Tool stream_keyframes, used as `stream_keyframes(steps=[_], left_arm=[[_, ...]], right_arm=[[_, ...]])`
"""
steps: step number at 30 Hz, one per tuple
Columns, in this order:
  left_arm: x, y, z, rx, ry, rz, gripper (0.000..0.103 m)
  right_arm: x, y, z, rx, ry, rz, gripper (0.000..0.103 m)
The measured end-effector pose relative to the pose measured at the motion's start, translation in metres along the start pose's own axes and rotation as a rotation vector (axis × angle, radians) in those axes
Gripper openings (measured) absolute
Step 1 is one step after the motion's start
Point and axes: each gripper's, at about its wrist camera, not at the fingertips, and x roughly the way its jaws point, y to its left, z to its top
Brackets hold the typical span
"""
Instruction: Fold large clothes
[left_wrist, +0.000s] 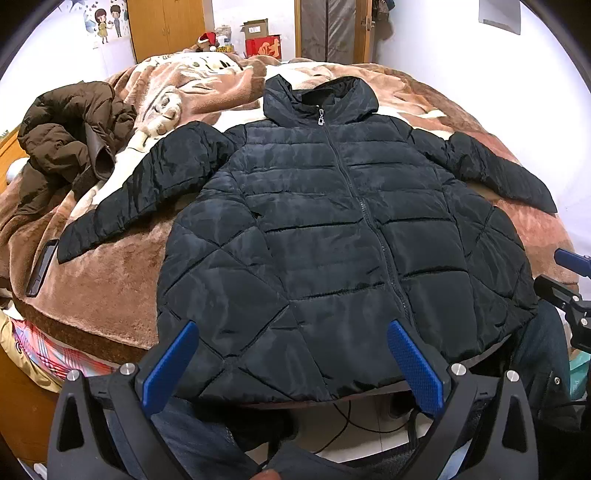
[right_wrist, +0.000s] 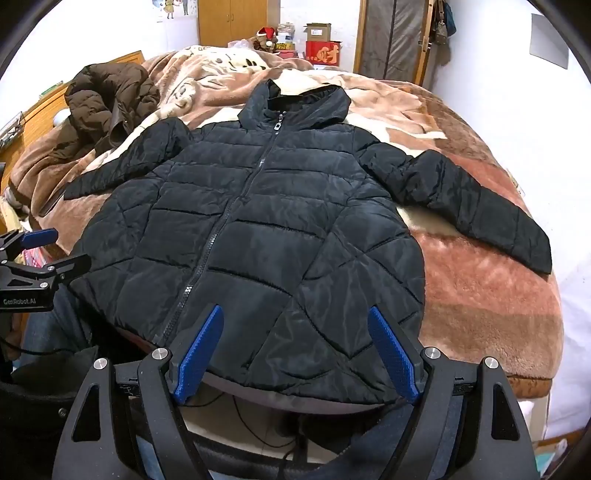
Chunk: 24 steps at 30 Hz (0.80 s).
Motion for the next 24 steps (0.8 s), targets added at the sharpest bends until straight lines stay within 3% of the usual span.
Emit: stream_keyframes(steps=[24], left_arm=[[-0.0007, -0.0024, -0.0003, 0.006, 0.012, -0.012, 0.103]], right_arm=[[0.0026, 0.0007, -0.0026, -0.002, 0.001, -0.004, 0.081]])
